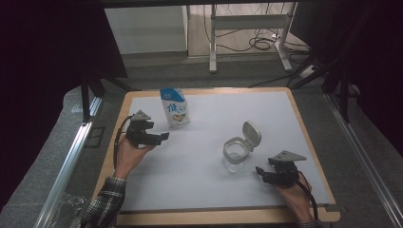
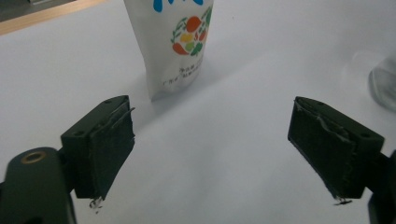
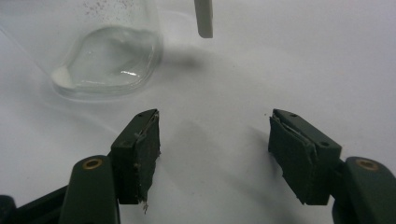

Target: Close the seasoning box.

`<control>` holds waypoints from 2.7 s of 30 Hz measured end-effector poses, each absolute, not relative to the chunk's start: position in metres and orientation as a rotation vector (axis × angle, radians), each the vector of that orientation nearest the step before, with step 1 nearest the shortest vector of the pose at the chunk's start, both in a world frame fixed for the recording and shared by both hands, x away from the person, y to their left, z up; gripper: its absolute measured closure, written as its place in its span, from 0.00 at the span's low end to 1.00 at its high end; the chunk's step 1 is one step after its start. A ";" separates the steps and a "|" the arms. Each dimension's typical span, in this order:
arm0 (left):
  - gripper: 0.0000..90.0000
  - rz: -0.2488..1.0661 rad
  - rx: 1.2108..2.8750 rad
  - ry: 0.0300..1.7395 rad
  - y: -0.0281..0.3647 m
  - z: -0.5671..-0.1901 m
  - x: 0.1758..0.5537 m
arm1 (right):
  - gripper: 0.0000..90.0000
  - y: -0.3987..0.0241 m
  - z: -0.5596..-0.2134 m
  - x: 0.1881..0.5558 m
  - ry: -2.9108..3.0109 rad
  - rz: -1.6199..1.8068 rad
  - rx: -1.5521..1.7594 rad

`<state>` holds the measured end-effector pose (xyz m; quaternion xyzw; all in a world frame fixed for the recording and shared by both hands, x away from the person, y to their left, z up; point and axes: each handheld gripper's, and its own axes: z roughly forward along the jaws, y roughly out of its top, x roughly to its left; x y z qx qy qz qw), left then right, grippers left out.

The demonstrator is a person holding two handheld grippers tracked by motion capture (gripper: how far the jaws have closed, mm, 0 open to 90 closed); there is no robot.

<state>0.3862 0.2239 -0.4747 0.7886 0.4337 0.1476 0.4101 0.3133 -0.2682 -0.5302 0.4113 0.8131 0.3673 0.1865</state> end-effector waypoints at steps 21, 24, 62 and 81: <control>0.36 0.404 2.025 1.059 0.223 -0.463 0.432 | 0.35 -0.263 -0.532 0.311 2.294 0.985 1.117; 0.39 0.406 2.020 1.058 0.223 -0.460 0.438 | 0.35 -0.263 -0.532 0.311 2.294 0.985 1.117; 0.71 0.369 2.009 0.988 0.211 -0.445 0.480 | 0.35 -0.263 -0.532 0.311 2.293 0.986 1.117; 0.99 0.450 2.055 0.910 0.204 -0.444 0.470 | 0.35 -0.263 -0.532 0.312 2.293 0.987 1.117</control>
